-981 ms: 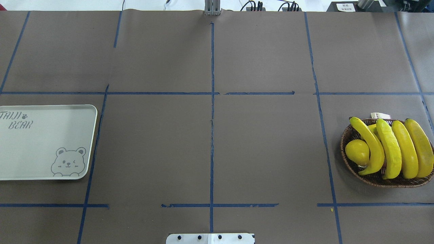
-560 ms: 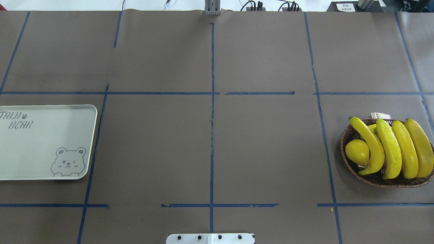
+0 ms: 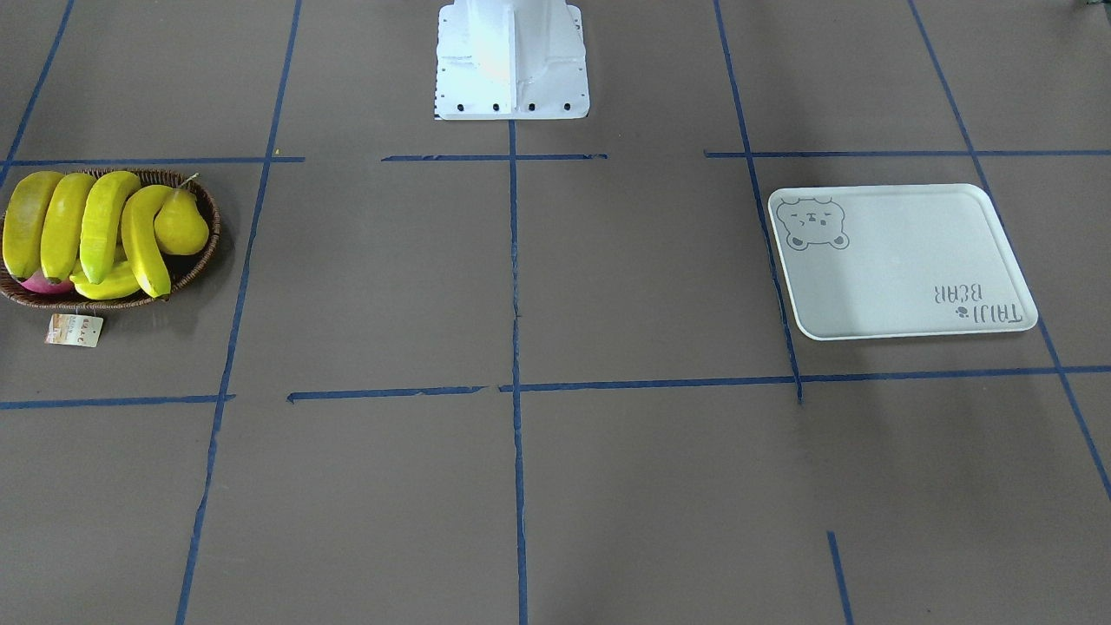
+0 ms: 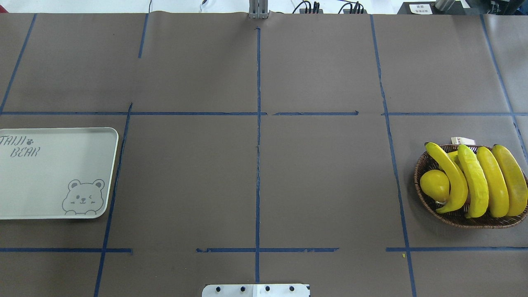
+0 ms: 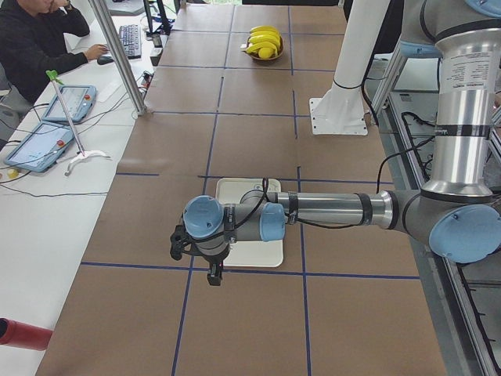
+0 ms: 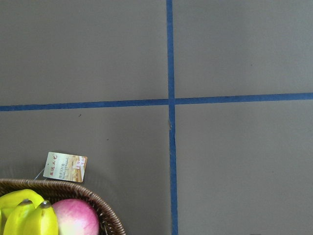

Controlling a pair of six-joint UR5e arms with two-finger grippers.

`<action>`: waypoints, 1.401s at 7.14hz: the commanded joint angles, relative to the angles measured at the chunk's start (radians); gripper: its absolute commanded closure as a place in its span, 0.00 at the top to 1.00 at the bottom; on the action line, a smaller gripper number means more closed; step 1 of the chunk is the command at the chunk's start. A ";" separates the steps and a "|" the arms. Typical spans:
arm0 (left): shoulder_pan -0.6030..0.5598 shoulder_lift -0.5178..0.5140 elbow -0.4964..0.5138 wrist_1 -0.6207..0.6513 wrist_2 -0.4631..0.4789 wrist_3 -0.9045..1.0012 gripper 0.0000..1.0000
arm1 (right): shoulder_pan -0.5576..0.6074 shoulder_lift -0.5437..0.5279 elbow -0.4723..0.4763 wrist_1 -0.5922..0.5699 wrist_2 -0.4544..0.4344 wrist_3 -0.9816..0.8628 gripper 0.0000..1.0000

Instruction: Transfer all bananas from basket to plate

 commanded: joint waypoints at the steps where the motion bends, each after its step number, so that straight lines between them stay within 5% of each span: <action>1: 0.000 0.005 -0.003 0.000 0.000 0.001 1.00 | -0.031 -0.009 0.085 0.020 0.003 0.050 1.00; 4: 0.000 0.005 -0.008 -0.002 -0.002 0.001 1.00 | -0.177 -0.098 0.286 0.070 -0.138 0.299 1.00; 8: 0.000 0.003 0.006 -0.017 -0.002 -0.038 1.00 | -0.237 -0.111 0.305 0.093 -0.094 0.353 1.00; 10: 0.000 0.006 0.006 -0.032 -0.002 -0.075 1.00 | -0.321 -0.239 0.308 0.324 -0.170 0.427 1.00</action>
